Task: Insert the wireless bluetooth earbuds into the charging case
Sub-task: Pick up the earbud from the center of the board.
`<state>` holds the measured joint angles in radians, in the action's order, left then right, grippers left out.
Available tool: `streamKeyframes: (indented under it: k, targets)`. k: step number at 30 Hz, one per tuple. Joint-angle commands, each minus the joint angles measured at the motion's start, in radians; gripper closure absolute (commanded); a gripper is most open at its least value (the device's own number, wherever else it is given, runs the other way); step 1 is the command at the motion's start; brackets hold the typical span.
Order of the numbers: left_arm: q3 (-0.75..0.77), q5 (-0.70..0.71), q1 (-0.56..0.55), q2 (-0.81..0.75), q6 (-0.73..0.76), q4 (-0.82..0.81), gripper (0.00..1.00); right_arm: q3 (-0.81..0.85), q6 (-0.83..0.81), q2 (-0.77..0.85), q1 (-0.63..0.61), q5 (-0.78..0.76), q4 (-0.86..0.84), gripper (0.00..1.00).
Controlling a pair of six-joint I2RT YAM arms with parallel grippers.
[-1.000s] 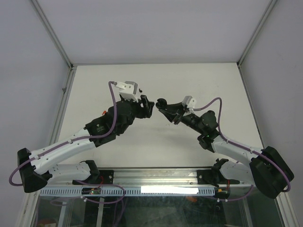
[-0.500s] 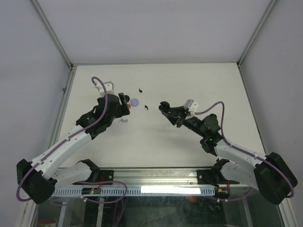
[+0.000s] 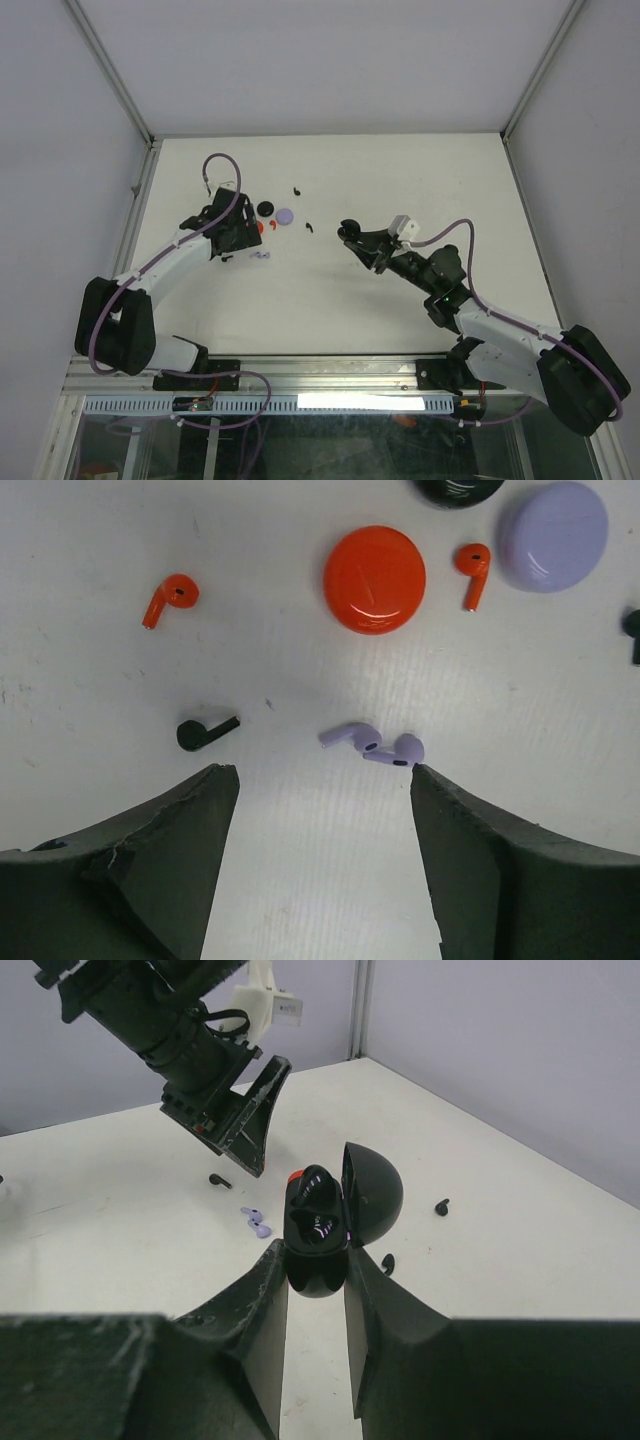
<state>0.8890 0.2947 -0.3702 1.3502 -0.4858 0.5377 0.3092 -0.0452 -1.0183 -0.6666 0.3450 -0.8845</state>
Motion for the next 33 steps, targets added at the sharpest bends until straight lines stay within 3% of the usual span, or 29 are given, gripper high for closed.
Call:
streamKeyframes:
  k: [1,16,33]
  targets:
    - [0.026,-0.077,0.046,0.053,0.077,-0.077,0.28,-0.001,-0.016,0.030,-0.004,-0.024,-0.048,1.00]
    - [0.073,-0.168,0.118,0.234,0.125,-0.092,0.31,-0.006,-0.012,0.018,-0.003,-0.023,-0.066,1.00]
    - [0.012,-0.184,0.118,0.158,0.108,-0.024,0.32,-0.008,0.002,0.018,-0.002,-0.009,-0.079,1.00]
